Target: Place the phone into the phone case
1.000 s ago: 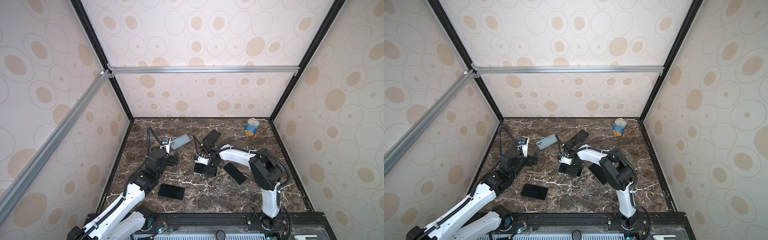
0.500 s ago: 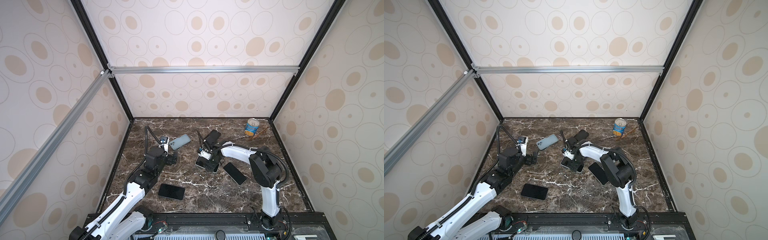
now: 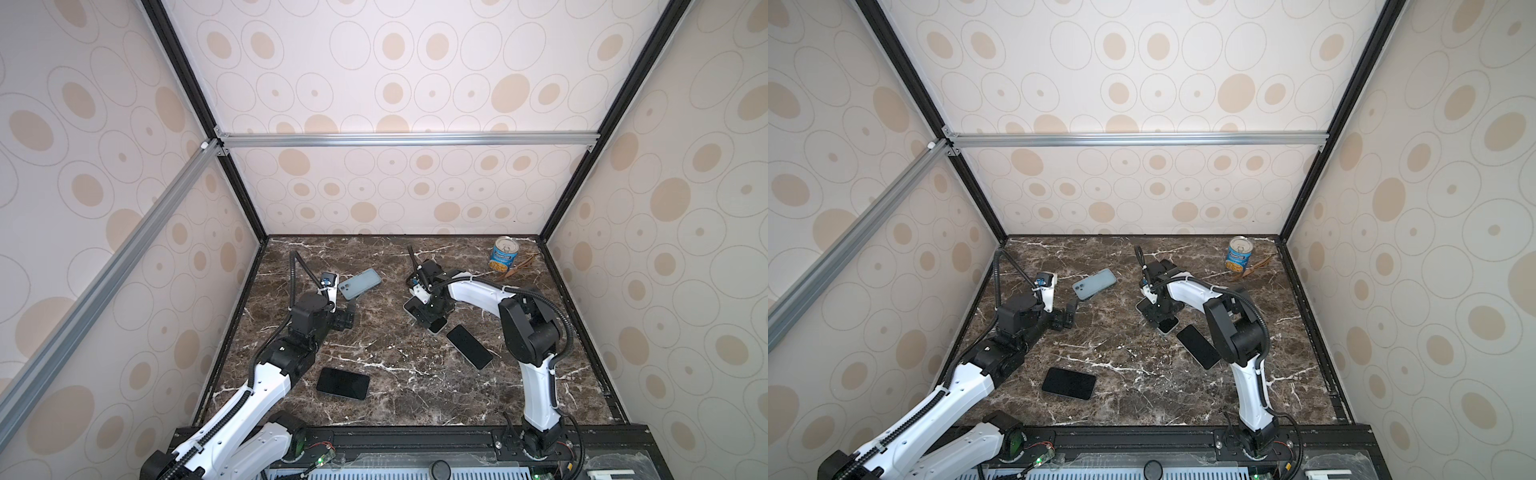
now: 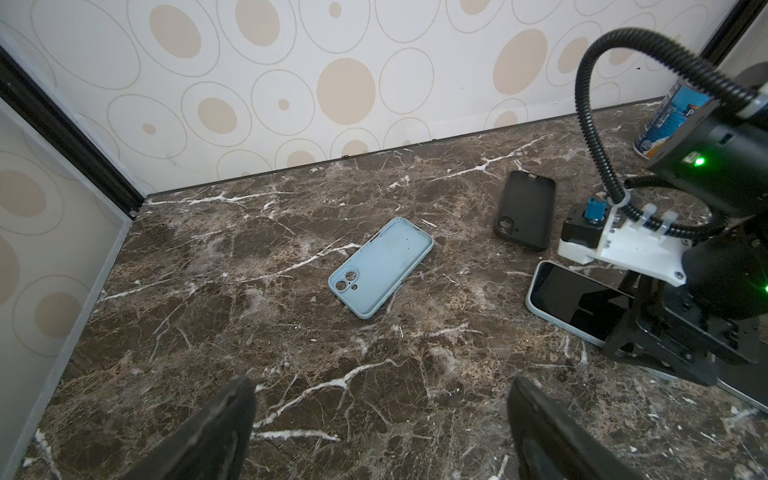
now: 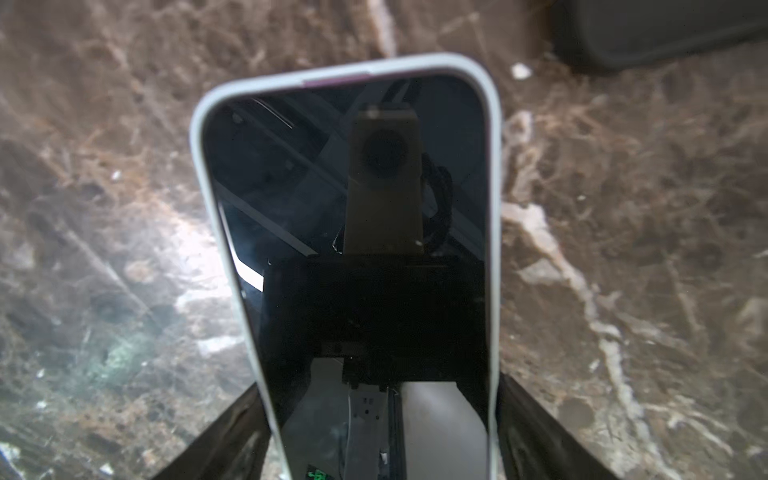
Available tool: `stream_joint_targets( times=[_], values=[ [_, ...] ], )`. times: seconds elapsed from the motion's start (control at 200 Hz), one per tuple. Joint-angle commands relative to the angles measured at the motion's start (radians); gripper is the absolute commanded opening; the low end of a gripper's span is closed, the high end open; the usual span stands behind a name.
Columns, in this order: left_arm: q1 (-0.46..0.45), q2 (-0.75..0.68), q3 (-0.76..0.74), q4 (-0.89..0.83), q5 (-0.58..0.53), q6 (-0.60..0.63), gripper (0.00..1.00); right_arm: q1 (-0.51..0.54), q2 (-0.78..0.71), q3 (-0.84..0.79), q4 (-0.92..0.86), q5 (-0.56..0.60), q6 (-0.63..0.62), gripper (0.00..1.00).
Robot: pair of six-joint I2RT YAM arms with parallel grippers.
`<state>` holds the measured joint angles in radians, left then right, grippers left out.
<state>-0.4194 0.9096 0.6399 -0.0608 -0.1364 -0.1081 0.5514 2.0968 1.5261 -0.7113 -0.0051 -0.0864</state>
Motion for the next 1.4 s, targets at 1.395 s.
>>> stream_joint_targets(
  times=[1.395],
  values=[
    [0.022,-0.007,0.014,0.018,0.018,-0.005,0.93,-0.265,0.156,0.124,-0.128,-0.125,0.226,0.82]
  ],
)
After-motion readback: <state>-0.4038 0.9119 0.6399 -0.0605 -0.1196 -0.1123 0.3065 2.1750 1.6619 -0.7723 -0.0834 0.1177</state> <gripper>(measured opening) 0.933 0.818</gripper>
